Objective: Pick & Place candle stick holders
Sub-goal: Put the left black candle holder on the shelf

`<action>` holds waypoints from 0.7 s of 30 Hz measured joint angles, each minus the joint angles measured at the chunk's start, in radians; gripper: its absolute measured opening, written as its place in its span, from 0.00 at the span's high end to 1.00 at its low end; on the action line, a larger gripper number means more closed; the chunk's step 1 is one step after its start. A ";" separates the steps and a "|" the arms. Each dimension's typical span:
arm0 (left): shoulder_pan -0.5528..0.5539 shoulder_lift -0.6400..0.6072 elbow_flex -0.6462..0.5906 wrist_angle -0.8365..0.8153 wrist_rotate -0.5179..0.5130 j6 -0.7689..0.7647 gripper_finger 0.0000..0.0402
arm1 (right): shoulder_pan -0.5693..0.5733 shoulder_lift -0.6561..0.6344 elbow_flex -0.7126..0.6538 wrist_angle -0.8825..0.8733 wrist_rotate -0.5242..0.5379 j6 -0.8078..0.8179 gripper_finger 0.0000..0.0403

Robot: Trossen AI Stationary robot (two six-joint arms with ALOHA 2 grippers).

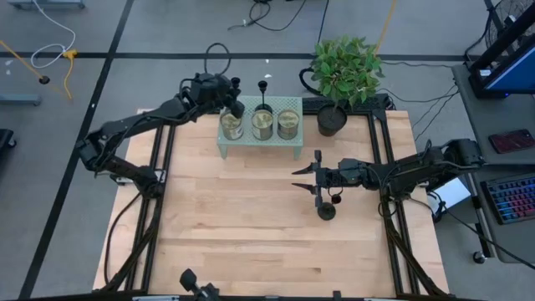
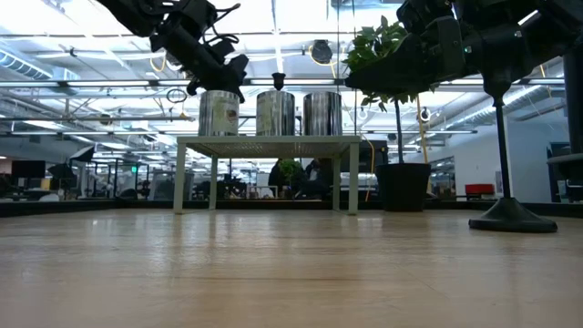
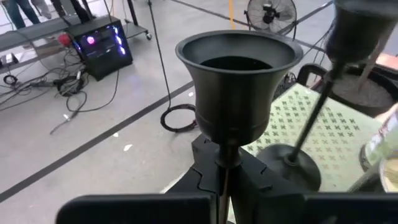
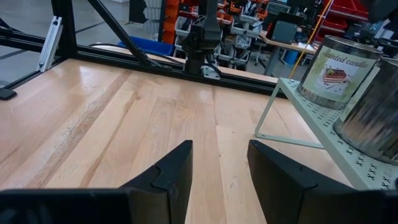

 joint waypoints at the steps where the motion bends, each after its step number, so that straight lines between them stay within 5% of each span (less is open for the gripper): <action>1: -0.004 0.000 -0.001 -0.003 -0.011 -0.003 0.97 | 0.000 0.000 0.000 0.000 0.000 0.000 0.64; 11: -0.015 0.080 0.003 0.046 -0.068 -0.030 0.97 | 0.000 0.000 0.000 -0.001 0.000 0.000 0.64; 21: -0.016 0.092 -0.001 0.027 -0.068 -0.038 0.84 | 0.000 0.000 0.000 -0.008 0.000 0.000 0.64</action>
